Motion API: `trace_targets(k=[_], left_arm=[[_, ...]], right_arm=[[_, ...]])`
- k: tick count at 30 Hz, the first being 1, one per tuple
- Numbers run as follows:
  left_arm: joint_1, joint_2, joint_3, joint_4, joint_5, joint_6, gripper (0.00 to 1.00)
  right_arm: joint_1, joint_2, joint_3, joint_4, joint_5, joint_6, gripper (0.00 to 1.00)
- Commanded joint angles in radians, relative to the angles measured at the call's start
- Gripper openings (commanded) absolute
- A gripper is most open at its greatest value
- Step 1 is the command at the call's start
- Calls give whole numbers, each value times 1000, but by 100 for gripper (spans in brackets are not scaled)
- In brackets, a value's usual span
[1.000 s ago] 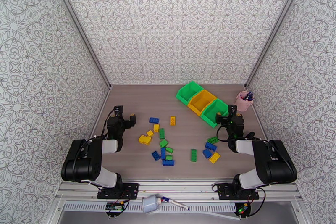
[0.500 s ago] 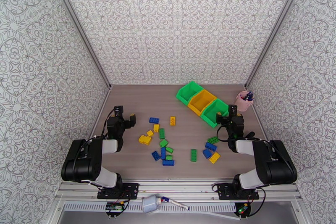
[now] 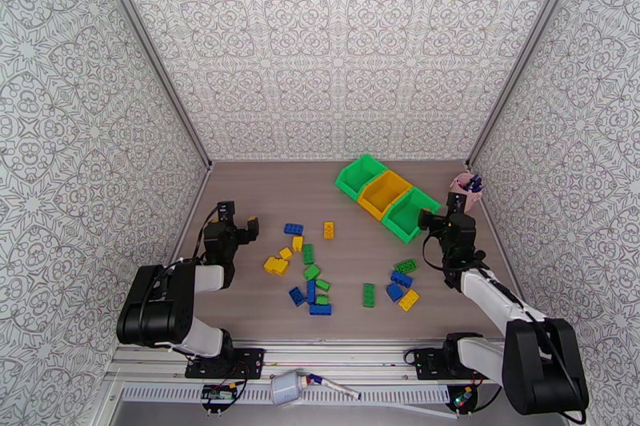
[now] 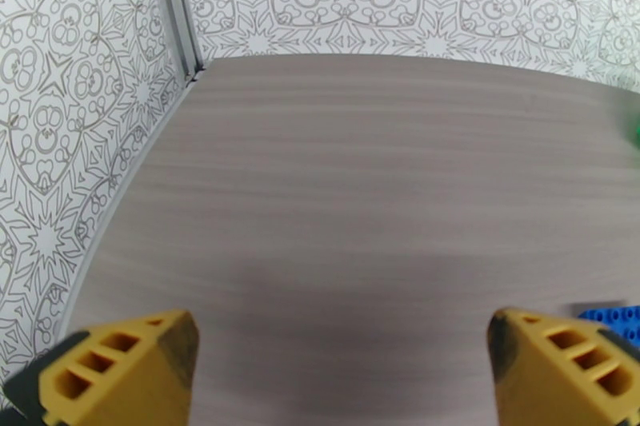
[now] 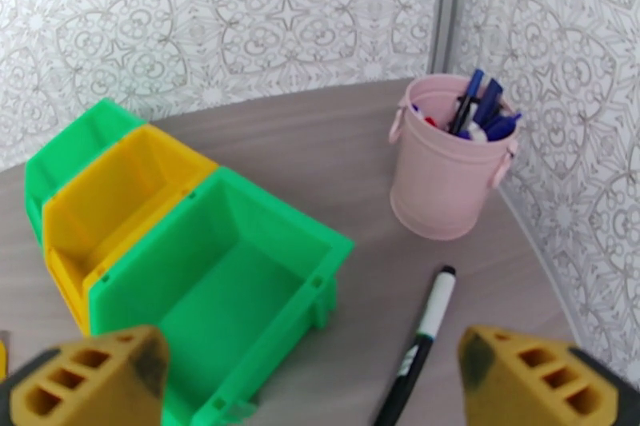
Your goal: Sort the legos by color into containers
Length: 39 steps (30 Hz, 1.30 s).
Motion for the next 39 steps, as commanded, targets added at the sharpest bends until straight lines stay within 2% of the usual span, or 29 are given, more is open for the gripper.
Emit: trace_targets(k=[1, 6, 10, 15, 22, 29, 35, 39], left_arm=[[-2, 0, 10, -12, 8, -3, 100], [-1, -1, 10, -12, 7, -3, 100], [-1, 1, 9, -12, 10, -4, 100], [19, 0, 9, -10, 45, -15, 100], [0, -5, 14, -21, 5, -8, 100], [-35, -128, 145, -344, 54, 50, 100], [-135, -234, 203, -474, 59, 117, 100], [-223, -283, 252, -565, 139, 202, 100]], right_arm=[[7, -18, 102, -312, 16, 114, 100], [71, 25, 211, -524, 91, 242, 100], [119, 89, 274, -605, 133, 375, 100], [141, 201, 358, -665, 97, 466, 100], [142, 323, 422, -676, 52, 557, 95], [141, 409, 478, -700, 49, 579, 89], [141, 450, 485, -695, 29, 603, 84], [141, 461, 484, -692, 24, 615, 77]])
